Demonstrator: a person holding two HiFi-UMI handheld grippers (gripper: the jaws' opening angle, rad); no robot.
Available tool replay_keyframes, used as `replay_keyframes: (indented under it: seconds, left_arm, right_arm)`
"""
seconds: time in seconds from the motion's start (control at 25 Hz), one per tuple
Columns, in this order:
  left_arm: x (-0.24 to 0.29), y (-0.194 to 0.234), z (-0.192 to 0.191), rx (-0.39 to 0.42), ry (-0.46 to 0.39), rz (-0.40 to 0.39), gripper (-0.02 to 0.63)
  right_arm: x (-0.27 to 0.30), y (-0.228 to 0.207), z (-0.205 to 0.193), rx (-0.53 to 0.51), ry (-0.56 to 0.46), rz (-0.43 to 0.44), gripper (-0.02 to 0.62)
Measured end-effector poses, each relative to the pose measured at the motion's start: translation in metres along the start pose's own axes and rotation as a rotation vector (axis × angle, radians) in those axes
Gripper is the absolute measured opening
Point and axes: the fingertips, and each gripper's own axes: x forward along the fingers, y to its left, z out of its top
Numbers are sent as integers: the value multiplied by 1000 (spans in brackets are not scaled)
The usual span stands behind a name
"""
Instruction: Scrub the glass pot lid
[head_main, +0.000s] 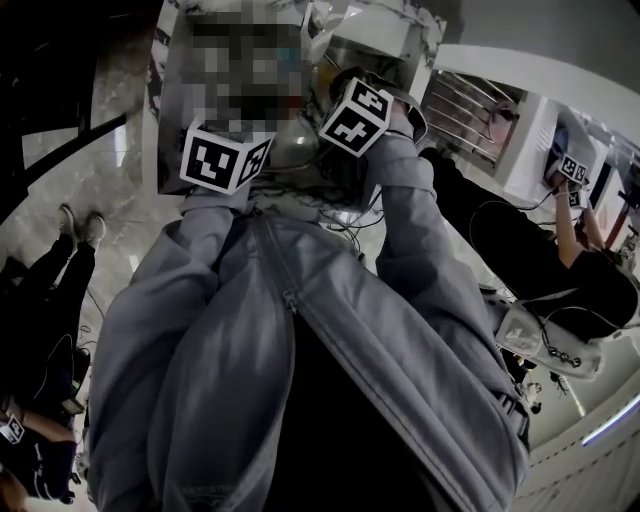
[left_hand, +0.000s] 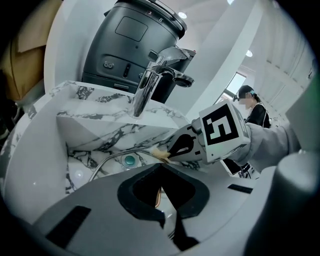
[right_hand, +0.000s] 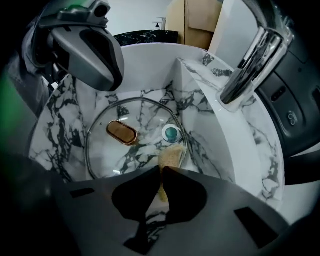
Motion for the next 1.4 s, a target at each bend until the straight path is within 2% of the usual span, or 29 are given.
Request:
replay_keyframes:
  seconds: [0.44,0.76,1.08,1.4]
  left_arm:
    - [8,14,1,-30,6,23,14]
    - [12,17,1,-44,7,27,14]
    - [17,9,1,-37,8,16,14]
    - [12,-5,-4,-17,1,1,14]
  right_arm:
    - [46,-26,5,-64,62,-51,41]
    - [67,-19,-9,-84,112,-12,43]
    - [55,18,-20,-151,163,93,41]
    - [42,84,-31,-186,216,278,43]
